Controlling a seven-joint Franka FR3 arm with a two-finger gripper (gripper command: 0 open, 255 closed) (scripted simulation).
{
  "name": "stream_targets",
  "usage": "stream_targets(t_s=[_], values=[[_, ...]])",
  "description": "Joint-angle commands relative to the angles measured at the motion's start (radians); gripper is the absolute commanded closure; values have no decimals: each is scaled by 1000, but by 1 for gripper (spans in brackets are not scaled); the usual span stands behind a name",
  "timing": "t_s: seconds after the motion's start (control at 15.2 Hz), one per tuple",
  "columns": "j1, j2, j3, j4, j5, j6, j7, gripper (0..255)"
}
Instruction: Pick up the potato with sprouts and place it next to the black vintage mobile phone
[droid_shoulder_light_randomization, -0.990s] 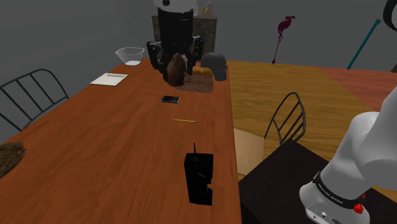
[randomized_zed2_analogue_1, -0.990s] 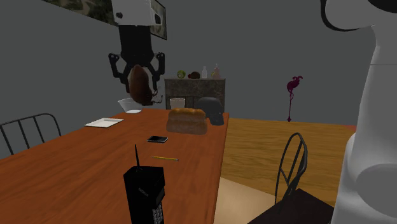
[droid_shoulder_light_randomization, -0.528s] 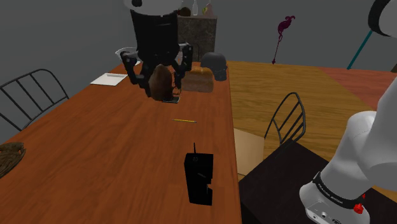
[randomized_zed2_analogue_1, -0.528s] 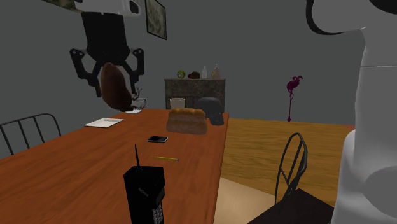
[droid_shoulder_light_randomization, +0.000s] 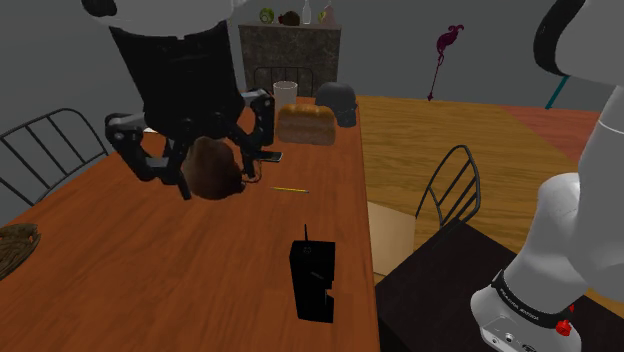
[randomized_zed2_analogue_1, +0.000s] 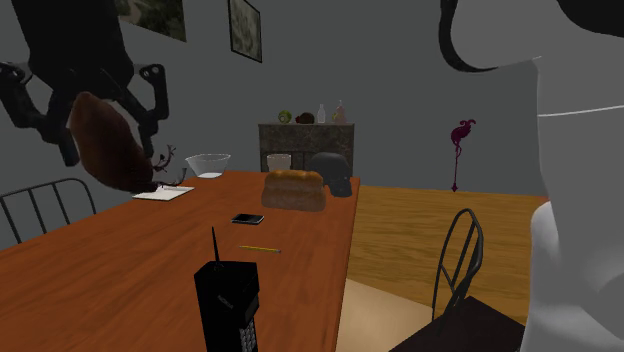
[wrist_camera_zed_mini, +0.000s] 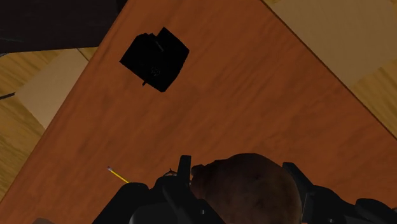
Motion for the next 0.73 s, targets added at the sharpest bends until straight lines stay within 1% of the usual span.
stream_targets(t_s=[0.0,0.26,0.46,0.66], values=[[46,47,15,53,-29,-23,51,255],[171,174,33,222,-106,-101,142,255],[294,292,29,400,-173,-180,192,255],[260,259,34,304,-152,-118,203,255]])
